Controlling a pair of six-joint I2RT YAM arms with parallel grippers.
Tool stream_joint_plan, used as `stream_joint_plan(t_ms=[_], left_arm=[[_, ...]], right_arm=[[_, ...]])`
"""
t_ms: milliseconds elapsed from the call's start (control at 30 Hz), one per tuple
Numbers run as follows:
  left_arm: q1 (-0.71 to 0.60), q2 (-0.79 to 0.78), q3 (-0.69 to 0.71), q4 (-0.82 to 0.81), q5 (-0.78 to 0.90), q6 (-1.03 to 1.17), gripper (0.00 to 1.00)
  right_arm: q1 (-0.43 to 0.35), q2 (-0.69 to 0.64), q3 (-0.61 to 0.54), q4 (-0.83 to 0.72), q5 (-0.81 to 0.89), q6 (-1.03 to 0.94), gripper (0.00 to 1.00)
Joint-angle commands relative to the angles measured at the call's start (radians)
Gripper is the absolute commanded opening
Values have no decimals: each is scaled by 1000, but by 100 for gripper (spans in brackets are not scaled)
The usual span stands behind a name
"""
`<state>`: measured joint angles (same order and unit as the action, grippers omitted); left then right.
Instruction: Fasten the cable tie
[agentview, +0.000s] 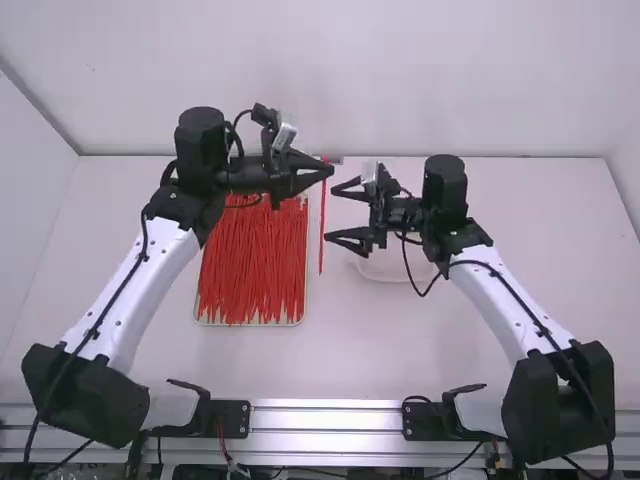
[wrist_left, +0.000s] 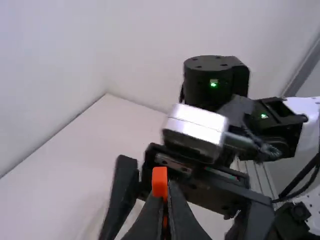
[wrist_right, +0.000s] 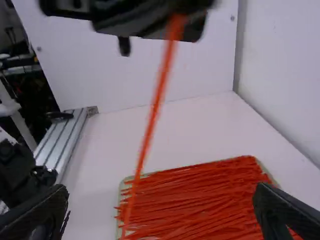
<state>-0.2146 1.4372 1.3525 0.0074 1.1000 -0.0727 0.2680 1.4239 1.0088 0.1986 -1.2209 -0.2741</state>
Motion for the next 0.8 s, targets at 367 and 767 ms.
stream_joint_plan(t_ms=[367,767], left_arm=[[161,166,-9,332,70,-538,1],[182,267,5,418,5,-669,1]], right_arm=[[-55,3,24,-5,-174,-478,98],[-82,3,23,-5,-172,-798,98]])
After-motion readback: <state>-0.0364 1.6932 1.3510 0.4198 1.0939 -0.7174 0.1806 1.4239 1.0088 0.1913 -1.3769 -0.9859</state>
